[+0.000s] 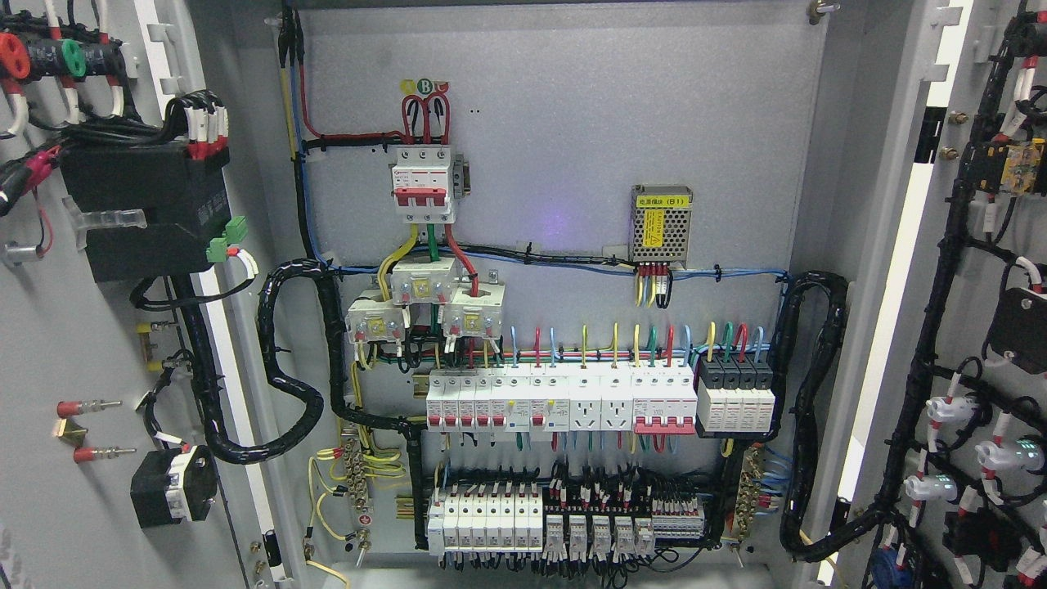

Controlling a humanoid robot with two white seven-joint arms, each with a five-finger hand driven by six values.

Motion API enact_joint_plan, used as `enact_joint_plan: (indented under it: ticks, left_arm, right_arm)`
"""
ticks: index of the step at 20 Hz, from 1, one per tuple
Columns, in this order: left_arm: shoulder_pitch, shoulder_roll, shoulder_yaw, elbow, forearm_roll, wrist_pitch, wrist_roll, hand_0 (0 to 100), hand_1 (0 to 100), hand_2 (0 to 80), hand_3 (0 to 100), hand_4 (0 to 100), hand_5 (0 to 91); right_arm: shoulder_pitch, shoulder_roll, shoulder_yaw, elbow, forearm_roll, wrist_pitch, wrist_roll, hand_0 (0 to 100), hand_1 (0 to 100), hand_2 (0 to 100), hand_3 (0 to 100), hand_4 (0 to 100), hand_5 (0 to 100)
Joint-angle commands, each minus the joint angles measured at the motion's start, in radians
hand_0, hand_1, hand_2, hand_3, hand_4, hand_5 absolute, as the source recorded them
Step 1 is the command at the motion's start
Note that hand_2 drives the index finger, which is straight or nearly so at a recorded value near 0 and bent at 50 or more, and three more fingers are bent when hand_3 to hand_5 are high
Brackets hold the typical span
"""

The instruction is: Open door with both hands

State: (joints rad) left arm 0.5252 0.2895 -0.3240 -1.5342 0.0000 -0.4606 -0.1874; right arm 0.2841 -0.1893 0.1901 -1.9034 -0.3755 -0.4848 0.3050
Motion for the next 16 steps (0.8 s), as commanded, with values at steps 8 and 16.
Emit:
enact_joint_plan:
  ticks: [8, 16]
  left_arm:
    - [0.022, -0.167, 0.06, -0.391, -0.032, -0.018, -0.017, 0, 0, 0.0, 0, 4, 0.0]
    - [0.003, -0.185, 0.095, -0.411, -0.061, -0.25, -0.014, 0, 0, 0.0, 0, 4, 0.0]
  right_arm:
    - [0.024, -0.036, -0.098, -0.183, 0.0, -0.003, -0.003, 0, 0, 0, 0, 0, 0]
    - [0.024, -0.039, -0.121, -0.184, -0.002, -0.066, -0.001, 0, 0, 0, 0, 0, 0]
